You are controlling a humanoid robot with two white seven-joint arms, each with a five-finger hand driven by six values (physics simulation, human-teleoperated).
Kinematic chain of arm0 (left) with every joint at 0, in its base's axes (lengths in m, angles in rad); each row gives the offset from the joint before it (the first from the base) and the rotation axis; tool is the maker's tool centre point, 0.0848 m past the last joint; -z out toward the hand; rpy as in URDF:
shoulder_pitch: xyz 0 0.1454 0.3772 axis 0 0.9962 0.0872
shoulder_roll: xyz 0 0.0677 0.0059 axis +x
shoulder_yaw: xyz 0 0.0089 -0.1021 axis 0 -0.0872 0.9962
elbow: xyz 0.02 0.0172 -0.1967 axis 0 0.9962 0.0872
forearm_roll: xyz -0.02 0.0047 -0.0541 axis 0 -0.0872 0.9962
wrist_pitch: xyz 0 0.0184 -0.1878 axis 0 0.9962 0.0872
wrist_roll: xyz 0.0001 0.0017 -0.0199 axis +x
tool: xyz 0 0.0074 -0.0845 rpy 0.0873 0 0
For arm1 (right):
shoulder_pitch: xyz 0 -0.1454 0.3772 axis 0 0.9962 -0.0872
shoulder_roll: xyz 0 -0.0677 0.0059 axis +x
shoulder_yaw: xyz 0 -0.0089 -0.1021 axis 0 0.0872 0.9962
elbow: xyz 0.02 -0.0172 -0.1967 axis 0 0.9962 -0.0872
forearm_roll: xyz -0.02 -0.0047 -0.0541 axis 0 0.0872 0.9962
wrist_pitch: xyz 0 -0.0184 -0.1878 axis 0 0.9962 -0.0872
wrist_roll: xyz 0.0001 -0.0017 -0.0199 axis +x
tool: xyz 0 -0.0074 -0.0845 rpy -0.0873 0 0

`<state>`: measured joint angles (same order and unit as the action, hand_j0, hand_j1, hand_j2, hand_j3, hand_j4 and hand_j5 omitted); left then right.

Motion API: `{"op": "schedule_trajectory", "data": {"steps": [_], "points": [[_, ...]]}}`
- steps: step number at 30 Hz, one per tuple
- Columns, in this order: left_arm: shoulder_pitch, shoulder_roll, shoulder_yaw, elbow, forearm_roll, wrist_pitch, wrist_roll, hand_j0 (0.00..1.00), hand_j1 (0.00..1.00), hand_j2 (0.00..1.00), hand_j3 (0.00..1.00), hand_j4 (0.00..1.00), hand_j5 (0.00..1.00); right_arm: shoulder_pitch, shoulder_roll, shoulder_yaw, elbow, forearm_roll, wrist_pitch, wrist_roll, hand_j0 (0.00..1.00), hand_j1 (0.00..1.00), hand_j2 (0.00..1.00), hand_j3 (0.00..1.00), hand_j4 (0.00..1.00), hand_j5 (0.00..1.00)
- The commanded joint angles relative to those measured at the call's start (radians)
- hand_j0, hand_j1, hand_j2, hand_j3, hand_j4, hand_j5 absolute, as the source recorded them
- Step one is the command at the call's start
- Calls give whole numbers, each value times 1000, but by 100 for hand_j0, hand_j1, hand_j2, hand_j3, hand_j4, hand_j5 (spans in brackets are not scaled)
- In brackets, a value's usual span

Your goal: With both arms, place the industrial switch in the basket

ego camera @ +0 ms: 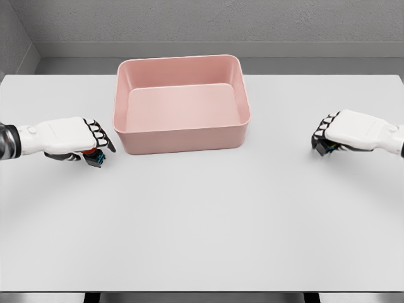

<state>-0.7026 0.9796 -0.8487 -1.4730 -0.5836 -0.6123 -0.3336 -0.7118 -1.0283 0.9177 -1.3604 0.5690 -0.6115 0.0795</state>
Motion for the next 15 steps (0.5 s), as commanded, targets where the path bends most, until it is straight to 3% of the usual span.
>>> {"op": "schedule_trajectory", "data": {"steps": [1, 15], "points": [[0, 1, -1, 0, 2, 1, -1, 78, 78, 78, 78, 78, 78, 0, -1, -8, 0, -6, 1, 0, 47, 47, 47, 47, 47, 47], [0, 4, -3, -6, -16, 1, 1, 65, 65, 65, 65, 65, 65, -66, 48, -10, 0, -12, 1, 0, 44, 44, 44, 44, 44, 44]]}}
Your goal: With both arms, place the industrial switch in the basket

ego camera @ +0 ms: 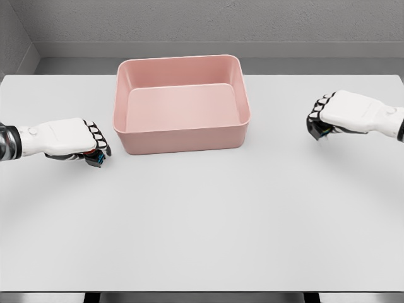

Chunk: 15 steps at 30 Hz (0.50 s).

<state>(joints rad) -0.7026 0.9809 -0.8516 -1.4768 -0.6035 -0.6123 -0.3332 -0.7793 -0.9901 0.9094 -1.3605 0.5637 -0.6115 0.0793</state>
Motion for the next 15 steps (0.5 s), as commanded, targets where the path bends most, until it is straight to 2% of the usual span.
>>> {"op": "schedule_trajectory", "data": {"steps": [1, 11, 15], "points": [[0, 4, 0, -2, 4, 1, 0, 64, 64, 64, 64, 64, 64, -2, 11, -1, 0, -7, 1, 0, 44, 44, 44, 44, 44, 44], [-2, 5, 0, -7, 2, 1, -1, 52, 52, 52, 52, 52, 52, -57, 27, -1, 1, -10, 1, -1, 44, 44, 44, 44, 44, 44], [0, 5, 0, -7, 2, 1, -1, 51, 51, 51, 51, 51, 51, -78, 76, 0, 20, -10, 1, -1, 44, 44, 44, 44, 44, 44]]}}
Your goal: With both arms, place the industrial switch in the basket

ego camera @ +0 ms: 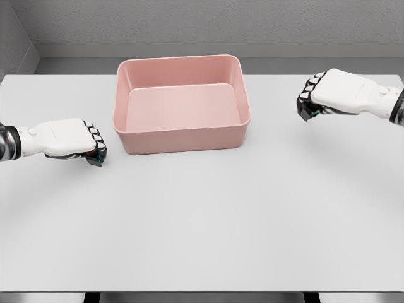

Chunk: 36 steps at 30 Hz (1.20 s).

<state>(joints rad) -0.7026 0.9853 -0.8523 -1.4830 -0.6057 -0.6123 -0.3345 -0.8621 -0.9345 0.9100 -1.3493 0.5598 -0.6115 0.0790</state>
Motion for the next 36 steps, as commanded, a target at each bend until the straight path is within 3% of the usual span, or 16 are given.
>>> {"op": "schedule_trajectory", "data": {"steps": [1, 14, 16, 36], "points": [[0, 1, 1, 0, 4, 1, 0, 50, 50, 50, 50, 50, 50, -2, 29, 0, 9, -6, 1, 1, 44, 44, 44, 44, 44, 44], [-31, 42, 2, -2, 14, 1, 2, 46, 46, 46, 46, 46, 46, -55, 114, 1, 30, -3, 1, 1, 43, 43, 43, 43, 43, 43], [-44, 50, 1, 1, 14, 1, 2, 46, 46, 46, 46, 46, 46, -69, 137, 3, 55, 0, 1, 1, 41, 41, 41, 41, 41, 41], [-173, 56, -1, 12, 107, 1, -29, 46, 46, 46, 46, 46, 46, -126, 247, 7, 56, 5, 1, 2, 40, 40, 40, 40, 40, 40]]}}
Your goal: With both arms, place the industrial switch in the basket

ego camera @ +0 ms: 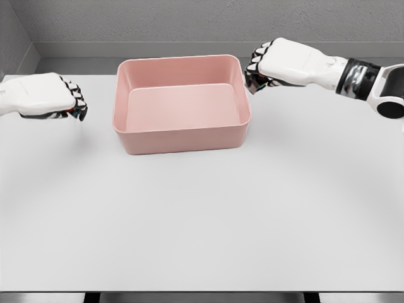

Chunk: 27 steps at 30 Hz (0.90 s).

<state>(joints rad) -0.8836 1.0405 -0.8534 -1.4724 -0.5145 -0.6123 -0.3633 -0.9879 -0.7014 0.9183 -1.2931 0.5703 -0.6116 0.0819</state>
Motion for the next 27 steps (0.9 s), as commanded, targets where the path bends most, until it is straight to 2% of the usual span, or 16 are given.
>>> {"op": "schedule_trajectory", "data": {"steps": [1, 7, 12, 15, 23, 26, 27], "points": [[-3, 1, 1, 1, 24, 1, 0, 46, 46, 46, 46, 46, 46, -2, 17, -1, 0, -6, 1, -1, 40, 40, 40, 40, 40, 40], [-23, 1, 2, 18, 65, 1, 1, 46, 46, 46, 46, 46, 46, -12, 62, 2, 0, -6, 1, 1, 40, 40, 40, 40, 40, 40], [-41, -2, 1, 18, 102, 1, 1, 46, 46, 46, 46, 46, 46, -25, 111, 4, 58, -4, 1, 9, 40, 40, 40, 40, 40, 40], [-49, -10, -1, 17, 120, 1, 1, 46, 46, 46, 46, 46, 46, -37, 152, 5, 120, -3, 1, 19, 40, 40, 40, 40, 40, 40], [-84, -25, -1, 12, 142, 1, 1, 46, 46, 46, 46, 46, 46, -46, 212, 5, 172, -3, 1, 35, 41, 41, 41, 41, 41, 41], [-113, -68, -44, 17, 142, 1, 1, 46, 46, 46, 46, 46, 46, -52, 237, 7, 175, 5, 1, 35, 41, 41, 41, 41, 41, 41], [-113, -80, -46, 17, 140, 1, 1, 46, 46, 46, 46, 46, 46, -52, 243, 7, 175, 5, 1, 35, 44, 44, 44, 44, 44, 44]]}}
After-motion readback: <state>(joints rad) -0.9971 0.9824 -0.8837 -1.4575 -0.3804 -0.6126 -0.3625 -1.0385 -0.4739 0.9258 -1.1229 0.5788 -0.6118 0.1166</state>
